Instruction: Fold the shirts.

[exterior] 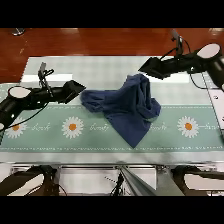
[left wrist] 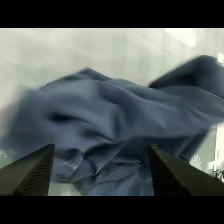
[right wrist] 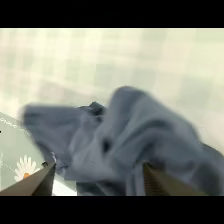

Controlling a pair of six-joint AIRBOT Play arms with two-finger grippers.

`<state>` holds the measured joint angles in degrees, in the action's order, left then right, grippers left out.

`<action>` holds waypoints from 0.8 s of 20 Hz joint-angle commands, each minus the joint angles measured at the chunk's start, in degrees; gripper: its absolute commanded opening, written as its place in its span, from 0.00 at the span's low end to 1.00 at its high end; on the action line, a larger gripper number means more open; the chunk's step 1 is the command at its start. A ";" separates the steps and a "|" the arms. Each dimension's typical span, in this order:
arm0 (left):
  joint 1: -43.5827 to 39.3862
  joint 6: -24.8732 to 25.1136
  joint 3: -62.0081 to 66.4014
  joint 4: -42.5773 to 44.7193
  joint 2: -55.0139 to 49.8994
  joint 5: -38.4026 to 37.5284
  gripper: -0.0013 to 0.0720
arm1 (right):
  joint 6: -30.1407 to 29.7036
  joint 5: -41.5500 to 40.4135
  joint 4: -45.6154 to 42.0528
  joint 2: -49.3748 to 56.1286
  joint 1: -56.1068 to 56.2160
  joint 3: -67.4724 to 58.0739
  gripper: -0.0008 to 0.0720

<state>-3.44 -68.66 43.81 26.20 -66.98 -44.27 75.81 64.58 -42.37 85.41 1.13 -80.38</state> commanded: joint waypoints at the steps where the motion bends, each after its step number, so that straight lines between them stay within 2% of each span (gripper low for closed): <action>1: 1.53 0.55 4.24 3.72 -3.04 -11.23 0.98 | -0.33 8.72 -3.78 2.89 -6.58 -6.34 0.88; 4: 2.93 -5.70 3.32 10.58 -3.04 -21.77 0.98 | 2.54 16.59 -19.71 -0.26 -15.10 -3.41 0.87; 6: -0.46 -6.21 -1.97 10.10 -3.06 -21.97 0.97 | 3.41 12.98 -19.32 -5.03 -19.89 7.37 0.87; 9: -8.85 -6.21 -9.29 4.50 -3.13 -11.39 0.97 | 2.34 3.82 -15.65 -13.33 -22.27 26.36 0.87; 11: -15.13 -6.19 -10.56 0.42 -3.82 -3.48 0.97 | -0.15 1.90 -13.70 -17.77 -22.01 34.01 0.87; 14: -21.16 -5.97 -9.38 -6.71 -7.72 5.11 0.97 | -2.62 2.10 -11.74 -22.56 -22.01 38.25 0.87; 16: -22.69 -5.95 -7.26 -8.92 -11.91 4.74 0.97 | -2.62 2.05 -11.43 -24.44 -22.01 38.32 0.87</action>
<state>-22.15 -74.61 35.40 22.70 -74.85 -44.29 74.59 67.79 -55.20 64.79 -20.56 -45.60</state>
